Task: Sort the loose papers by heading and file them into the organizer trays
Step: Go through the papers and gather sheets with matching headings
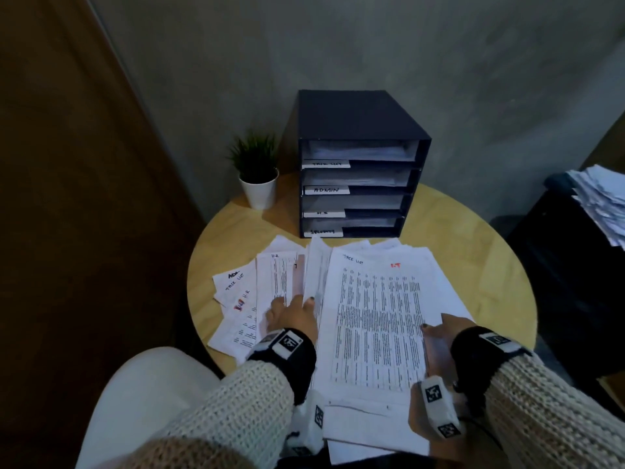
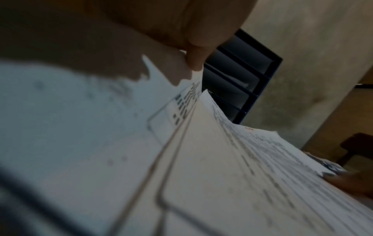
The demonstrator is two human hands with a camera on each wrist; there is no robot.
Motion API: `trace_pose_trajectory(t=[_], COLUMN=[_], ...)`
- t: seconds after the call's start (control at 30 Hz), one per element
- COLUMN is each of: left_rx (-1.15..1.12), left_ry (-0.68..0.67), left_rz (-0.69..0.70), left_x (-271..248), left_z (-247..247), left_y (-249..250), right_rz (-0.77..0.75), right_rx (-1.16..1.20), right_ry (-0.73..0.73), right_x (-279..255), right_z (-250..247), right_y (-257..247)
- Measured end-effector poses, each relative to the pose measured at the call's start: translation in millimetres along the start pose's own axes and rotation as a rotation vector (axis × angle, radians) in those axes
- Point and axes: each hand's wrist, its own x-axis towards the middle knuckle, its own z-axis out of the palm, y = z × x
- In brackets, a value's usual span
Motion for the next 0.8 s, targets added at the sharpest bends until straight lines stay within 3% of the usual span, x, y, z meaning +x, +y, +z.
trace_pose_trajectory(t=[0.07,0.27,0.37,0.5,0.6,0.8], left_rx=[0.059,0.132,0.057,-0.1,-0.204,-0.056], left_ry=[-0.03,-0.073,-0.088,0.001,0.053,0.139], left_rz=[-0.024,0.092,0.1,0.075,0.169,0.465], left_x=[5.0,11.6,12.1,14.2,6.0,-18.9], left_z=[3.3,14.8,19.0,11.6,9.1,14.2], left_y=[-3.9,-7.2,-5.2,-2.3,1.4,12.8], right_rz=[-0.028,-0.034,-0.032,-0.029,-0.027,-0.024], right_rx=[-0.046,-0.13,-0.147,-0.162,-0.173,-0.173], right_ry=[-0.005,-0.03,-0.026,-0.052,-0.046,-0.019], right_x=[-2.0,-5.6,-5.3,-5.9,-6.2,-7.5], right_z=[-0.7,-2.5,-3.1,-2.8,-2.8,-3.6], right_y=[-1.4,-1.1,-1.5,-1.5,-1.4,0.4])
